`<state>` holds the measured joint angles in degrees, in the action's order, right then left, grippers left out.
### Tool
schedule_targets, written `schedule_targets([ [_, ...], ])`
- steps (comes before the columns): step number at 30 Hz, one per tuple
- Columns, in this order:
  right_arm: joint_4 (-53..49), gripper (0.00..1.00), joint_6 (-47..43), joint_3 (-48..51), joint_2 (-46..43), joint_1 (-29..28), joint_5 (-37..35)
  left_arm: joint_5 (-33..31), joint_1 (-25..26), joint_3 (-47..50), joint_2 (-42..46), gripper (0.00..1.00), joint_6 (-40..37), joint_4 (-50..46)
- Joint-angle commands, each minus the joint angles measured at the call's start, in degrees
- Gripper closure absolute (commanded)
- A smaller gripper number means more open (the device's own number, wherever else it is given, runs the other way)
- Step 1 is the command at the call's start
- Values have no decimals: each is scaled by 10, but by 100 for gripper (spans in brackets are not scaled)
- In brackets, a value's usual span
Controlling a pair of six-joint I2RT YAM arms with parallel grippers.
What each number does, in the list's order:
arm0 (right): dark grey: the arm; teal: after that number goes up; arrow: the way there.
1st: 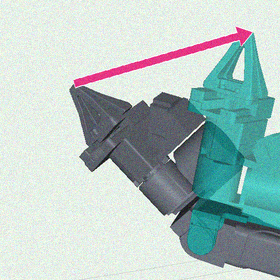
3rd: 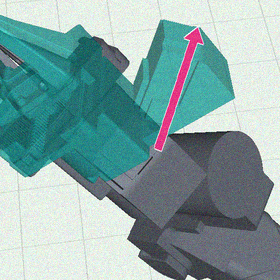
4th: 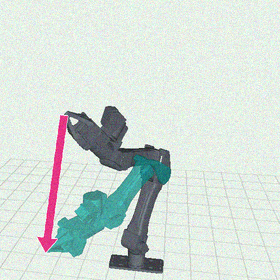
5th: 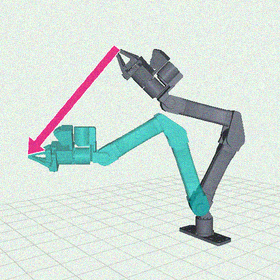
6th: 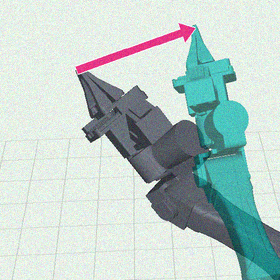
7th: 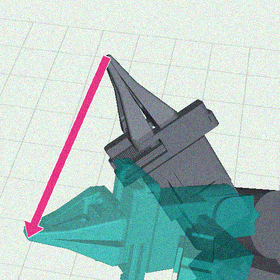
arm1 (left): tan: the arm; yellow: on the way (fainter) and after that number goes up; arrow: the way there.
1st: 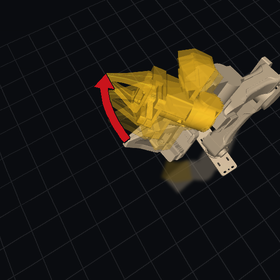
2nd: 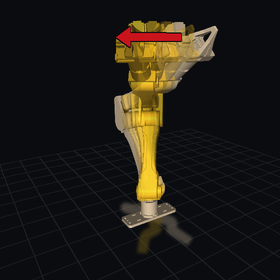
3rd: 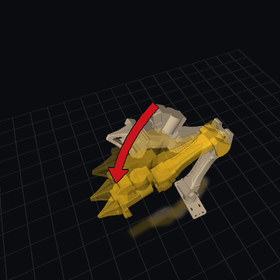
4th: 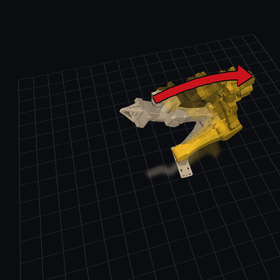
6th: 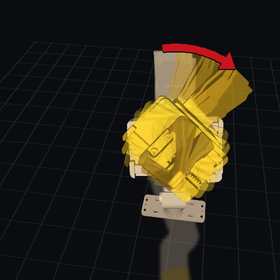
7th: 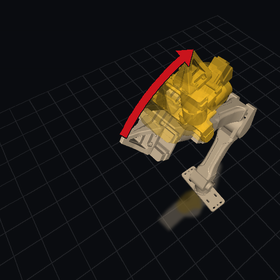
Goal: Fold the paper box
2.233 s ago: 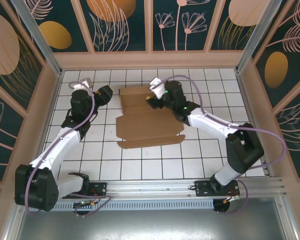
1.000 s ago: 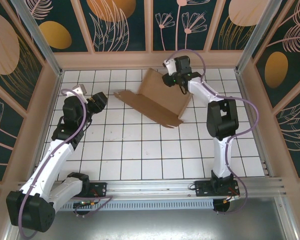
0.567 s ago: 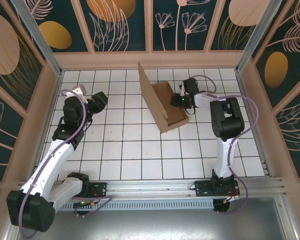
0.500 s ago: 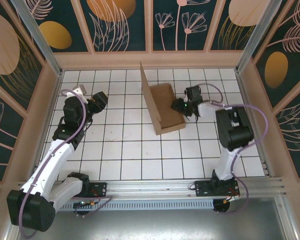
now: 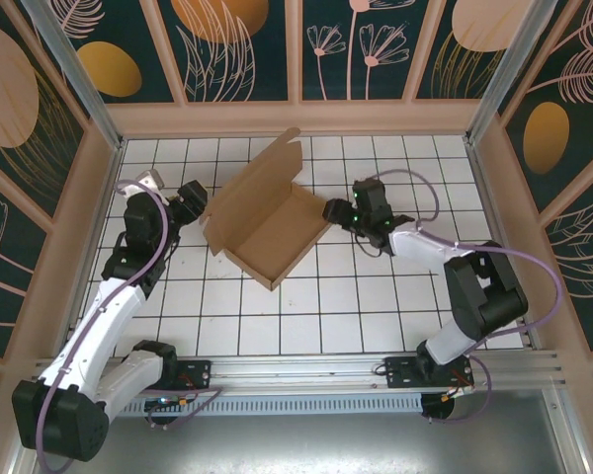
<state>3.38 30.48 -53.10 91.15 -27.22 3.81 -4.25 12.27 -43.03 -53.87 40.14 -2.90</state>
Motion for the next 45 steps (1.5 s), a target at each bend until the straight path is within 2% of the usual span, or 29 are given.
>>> schedule_targets([
  [1, -13, 34, -253, -84, 52, -5, -6, -34, -1, 17, 20, 24, -5, -19],
  [4, -34, 32, -338, -156, 120, -2, 54, -49, -2, 32, 37, 24, -3, -28],
  [7, -75, 32, -364, -238, 200, -2, 66, -60, -1, 46, 51, 25, 4, -36],
  [12, -117, 42, -380, -323, 291, -5, 38, -65, -1, 65, 79, 25, 5, -41],
  [13, -118, 46, -378, -328, 301, -5, 34, -64, -1, 66, 79, 25, 1, -43],
  [16, -117, 56, -364, -332, 314, -4, 20, -64, -1, 65, 79, 25, -9, -41],
  [20, -80, 69, -342, -282, 288, -3, -13, -57, -2, 61, 72, 24, -27, -22],
  [25, -56, 77, -291, -198, 231, 10, -59, -48, -1, 43, 50, 25, -73, 20],
  [28, -38, 76, -261, -138, 198, 19, -74, -12, -1, 38, 25, 25, -101, 57],
  [31, -28, 77, -219, -90, 165, 26, -83, -8, -1, 29, -11, 26, -72, 75],
  [33, -12, 78, -174, -51, 129, 31, -90, 6, -1, 31, -35, 33, -51, 101],
  [35, 13, 77, -137, -14, 93, 34, -99, 30, -1, 35, -50, 36, -63, 129],
  [39, 44, 58, -129, 22, 32, 37, -86, 35, -1, 59, -54, 40, -74, 193],
  [41, 77, 48, -136, 42, -13, 43, -67, 13, -1, 63, -54, 43, -49, 211],
  [43, 122, 44, -138, 65, -63, 63, -20, -17, -1, 66, -53, 44, -46, 224],
  [44, 155, 44, -142, 78, -90, 78, 18, -3, -1, 64, -53, 43, -96, 236],
  [45, 198, 44, -150, 93, -109, 96, 68, 47, -1, 61, -55, 39, -171, 246],
])
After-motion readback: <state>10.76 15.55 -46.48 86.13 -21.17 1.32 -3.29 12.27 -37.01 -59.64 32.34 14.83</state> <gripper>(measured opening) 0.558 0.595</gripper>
